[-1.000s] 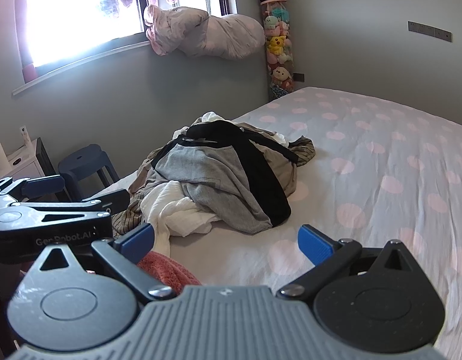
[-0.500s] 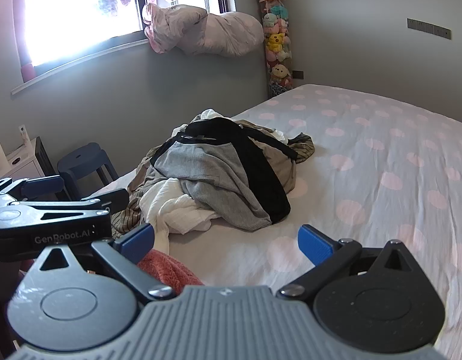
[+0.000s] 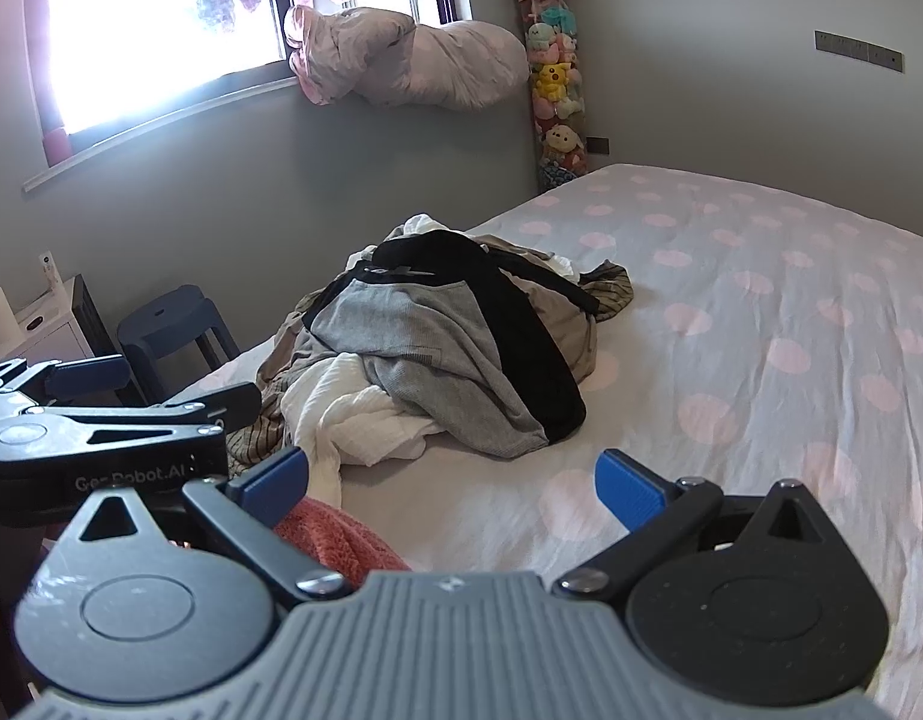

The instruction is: Fold clothes

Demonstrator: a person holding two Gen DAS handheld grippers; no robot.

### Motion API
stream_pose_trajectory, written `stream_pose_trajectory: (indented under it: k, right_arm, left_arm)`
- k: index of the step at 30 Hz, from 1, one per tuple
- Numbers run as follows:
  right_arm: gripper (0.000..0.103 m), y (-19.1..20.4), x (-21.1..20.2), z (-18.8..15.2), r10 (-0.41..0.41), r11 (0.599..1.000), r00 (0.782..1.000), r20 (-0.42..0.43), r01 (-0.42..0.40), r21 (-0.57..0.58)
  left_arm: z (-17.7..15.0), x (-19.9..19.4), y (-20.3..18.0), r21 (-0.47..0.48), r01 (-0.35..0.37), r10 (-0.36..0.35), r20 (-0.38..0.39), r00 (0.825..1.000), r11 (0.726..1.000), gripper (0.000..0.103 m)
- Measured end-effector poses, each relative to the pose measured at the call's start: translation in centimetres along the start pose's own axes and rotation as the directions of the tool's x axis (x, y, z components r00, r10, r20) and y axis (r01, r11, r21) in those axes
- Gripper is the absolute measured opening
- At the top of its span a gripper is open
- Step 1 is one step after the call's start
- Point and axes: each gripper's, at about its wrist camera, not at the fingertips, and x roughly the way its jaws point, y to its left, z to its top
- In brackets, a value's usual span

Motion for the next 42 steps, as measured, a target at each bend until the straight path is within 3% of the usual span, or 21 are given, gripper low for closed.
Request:
stream_pose_trajectory:
  k: [10, 15, 25, 26, 28, 29, 31, 33, 42]
  right_arm:
    - [0.102, -0.5, 2.1, 0.0, 0.003, 1.000, 1.000, 0.007, -0.003, -0.026]
    - [0.102, -1.7, 3.7, 0.6, 0.027, 0.999, 0.997, 0.067, -0.024, -0.042]
    - [0.101, -3.5, 11.3, 4.0, 0.094, 0.984, 0.995, 0.017, -0.090, -0.151]
    - [0.098, -3.6, 12.3, 4.3, 0.098, 0.983, 0.995, 0.004, -0.096, -0.156]
    - [0.072, -3.9, 14.3, 5.1, 0.103, 0.980, 0.994, -0.025, -0.106, -0.166]
    - [0.068, -4.1, 15.4, 5.4, 0.102, 0.980, 0.994, -0.042, -0.108, -0.168]
    - [0.066, -4.7, 17.3, 6.2, 0.102, 0.980, 0.993, -0.063, -0.111, -0.166]
    - [0.066, -5.0, 19.0, 6.9, 0.099, 0.979, 0.993, -0.071, -0.110, -0.171]
    - [0.058, -6.5, 28.2, 8.9, 0.081, 0.978, 0.988, -0.132, -0.105, -0.182]
  left_arm:
    - [0.5, 2.4, 1.4, -0.025, -0.020, 0.020, -0.021, 1.000, 0.999, 0.099]
    - [1.2, 4.2, 3.1, -0.047, -0.025, 0.023, -0.033, 0.999, 0.999, 0.099]
    - [2.8, 10.5, 7.1, -0.106, -0.023, 0.014, -0.082, 0.997, 0.994, 0.099]
    - [3.0, 11.4, 7.4, -0.112, -0.021, 0.011, -0.095, 0.995, 0.993, 0.098]
    - [3.5, 13.5, 8.4, -0.131, -0.020, 0.006, -0.107, 0.994, 0.991, 0.092]
    - [3.8, 14.5, 8.9, -0.132, -0.014, -0.001, -0.110, 0.994, 0.991, 0.090]
    - [4.4, 16.5, 9.8, -0.109, 0.006, -0.019, -0.116, 0.993, 0.994, 0.074]
    - [5.1, 18.7, 10.8, -0.071, 0.001, -0.010, -0.128, 0.992, 0.998, 0.070]
    - [6.6, 28.9, 14.0, 0.085, -0.002, 0.017, -0.169, 0.985, 0.996, 0.065]
